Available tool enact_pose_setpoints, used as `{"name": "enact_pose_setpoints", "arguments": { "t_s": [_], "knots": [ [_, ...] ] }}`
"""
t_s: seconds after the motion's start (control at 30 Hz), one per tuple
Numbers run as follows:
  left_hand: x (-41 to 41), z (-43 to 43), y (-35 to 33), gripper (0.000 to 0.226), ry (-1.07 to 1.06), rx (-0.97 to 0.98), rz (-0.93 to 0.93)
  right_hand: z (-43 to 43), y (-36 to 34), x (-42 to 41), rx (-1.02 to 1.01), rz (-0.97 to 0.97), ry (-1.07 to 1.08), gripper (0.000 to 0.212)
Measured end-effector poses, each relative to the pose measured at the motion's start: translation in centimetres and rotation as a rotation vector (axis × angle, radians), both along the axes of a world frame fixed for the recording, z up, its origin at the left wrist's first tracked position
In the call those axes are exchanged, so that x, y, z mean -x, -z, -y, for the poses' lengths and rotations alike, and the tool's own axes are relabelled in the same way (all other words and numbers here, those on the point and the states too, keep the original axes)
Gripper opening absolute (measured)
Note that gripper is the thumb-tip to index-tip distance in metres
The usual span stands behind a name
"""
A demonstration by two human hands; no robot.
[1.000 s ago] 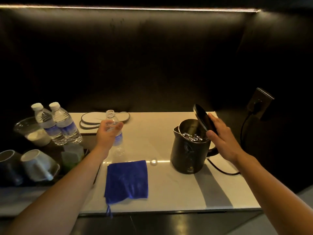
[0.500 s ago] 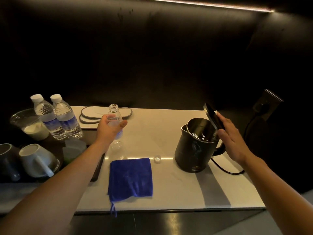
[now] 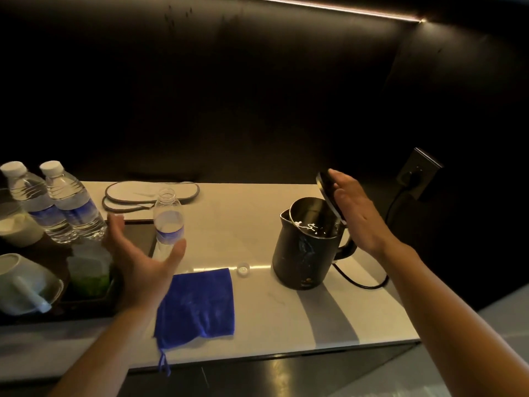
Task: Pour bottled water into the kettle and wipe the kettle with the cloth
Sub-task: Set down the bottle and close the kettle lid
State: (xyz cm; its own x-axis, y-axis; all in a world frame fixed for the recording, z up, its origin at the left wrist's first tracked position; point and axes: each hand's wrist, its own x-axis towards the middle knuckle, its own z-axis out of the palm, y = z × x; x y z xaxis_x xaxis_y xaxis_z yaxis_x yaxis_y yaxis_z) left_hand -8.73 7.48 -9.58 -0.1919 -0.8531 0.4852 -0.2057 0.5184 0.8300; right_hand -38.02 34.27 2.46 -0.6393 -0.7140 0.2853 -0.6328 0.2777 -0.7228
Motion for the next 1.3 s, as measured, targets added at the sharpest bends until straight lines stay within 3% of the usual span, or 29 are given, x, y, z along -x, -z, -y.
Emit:
{"name": "enact_pose_setpoints", "arguments": {
  "t_s": [0.2, 0.33, 0.43, 0.53, 0.63, 0.8, 0.93, 1.13, 1.3],
  "knots": [
    [1.0, -4.4, 4.1, 0.078, 0.071, 0.16, 0.249, 2.4, 0.2, -0.1, -0.161, -0.189, -0.045, 0.059],
    [1.6, -3.9, 5.3, 0.06, 0.032, -0.049, 0.479, 3.0, 0.8, -0.3, -0.261, -0.298, -0.032, 0.067],
    [1.7, -3.8, 5.8, 0.076, 0.009, -0.17, 0.565, 3.1, 0.9, -0.2, -0.289, -0.331, -0.034, 0.071],
    [3.0, -2.7, 4.7, 0.11, -0.078, -0.236, 0.454, 3.2, 1.3, -0.3, -0.356, -0.402, -0.036, 0.075],
    [4.8, -0.8, 3.4, 0.13, 0.007, -0.206, 0.526, 3.4, 2.0, -0.5, -0.469, -0.515, -0.05, 0.079],
    [6.8, 1.4, 4.0, 0.113, 0.199, -0.057, 0.849, 3.4, 2.2, -0.2, -0.491, -0.519, -0.038, 0.08],
    [8.6, 2.6, 3.6, 0.112, 0.259, 0.066, 0.93, 3.5, 2.1, -0.4, -0.508, -0.521, -0.036, 0.08],
    [16.1, 6.5, 0.0, 0.117, 0.534, 0.397, 1.08, 3.1, 1.5, -1.0, -0.517, -0.51, -0.052, 0.077],
    [22.9, 8.5, 0.0, 0.105, 0.561, 0.309, 1.228, 3.0, 1.7, -1.1, -0.517, -0.505, -0.021, 0.073]
  ]
}}
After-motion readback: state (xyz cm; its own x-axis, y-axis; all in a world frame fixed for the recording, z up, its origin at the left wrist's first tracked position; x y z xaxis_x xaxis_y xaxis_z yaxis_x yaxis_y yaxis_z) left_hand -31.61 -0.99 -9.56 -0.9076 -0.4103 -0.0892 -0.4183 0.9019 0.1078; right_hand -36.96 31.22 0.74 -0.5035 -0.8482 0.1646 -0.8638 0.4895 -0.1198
